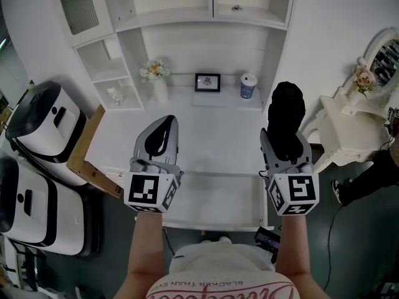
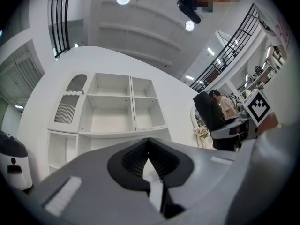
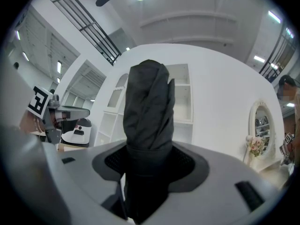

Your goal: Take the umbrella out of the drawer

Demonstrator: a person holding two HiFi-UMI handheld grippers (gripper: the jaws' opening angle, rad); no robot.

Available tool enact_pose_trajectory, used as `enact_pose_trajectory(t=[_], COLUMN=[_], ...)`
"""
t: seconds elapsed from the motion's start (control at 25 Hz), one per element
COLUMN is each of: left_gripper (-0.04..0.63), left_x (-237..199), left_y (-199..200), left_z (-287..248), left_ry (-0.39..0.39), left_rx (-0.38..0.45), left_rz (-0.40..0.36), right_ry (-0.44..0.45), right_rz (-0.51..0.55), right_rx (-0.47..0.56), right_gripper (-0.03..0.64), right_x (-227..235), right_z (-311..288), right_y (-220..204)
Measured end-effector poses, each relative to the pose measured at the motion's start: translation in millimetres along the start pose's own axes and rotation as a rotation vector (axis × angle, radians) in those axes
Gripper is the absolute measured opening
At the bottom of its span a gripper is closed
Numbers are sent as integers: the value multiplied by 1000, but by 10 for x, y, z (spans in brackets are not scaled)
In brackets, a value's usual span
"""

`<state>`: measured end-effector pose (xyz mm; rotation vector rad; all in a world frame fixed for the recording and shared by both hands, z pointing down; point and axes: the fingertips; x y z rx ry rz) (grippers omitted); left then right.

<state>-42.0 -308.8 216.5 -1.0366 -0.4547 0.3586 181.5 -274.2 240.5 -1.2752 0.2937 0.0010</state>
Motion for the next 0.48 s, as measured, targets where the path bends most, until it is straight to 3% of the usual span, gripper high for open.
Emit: enact_pose_trajectory(t=[0.48], left_gripper=[9], left_x=[-19], left_y=[33], left_z=[-6], left_ry=[14], left_rx=[3], left_rz=[0], right_ry=[3], right_rz=[2], right_rx=[-4], right_gripper=[239], right_x=[21], right_z=[12], right_y=[4])
Point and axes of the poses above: the fingertips, and each gripper's own axes: z backward along the fingers, x to its right, y out of its top, and after that the axes turned 10 degrees about x, right-handed
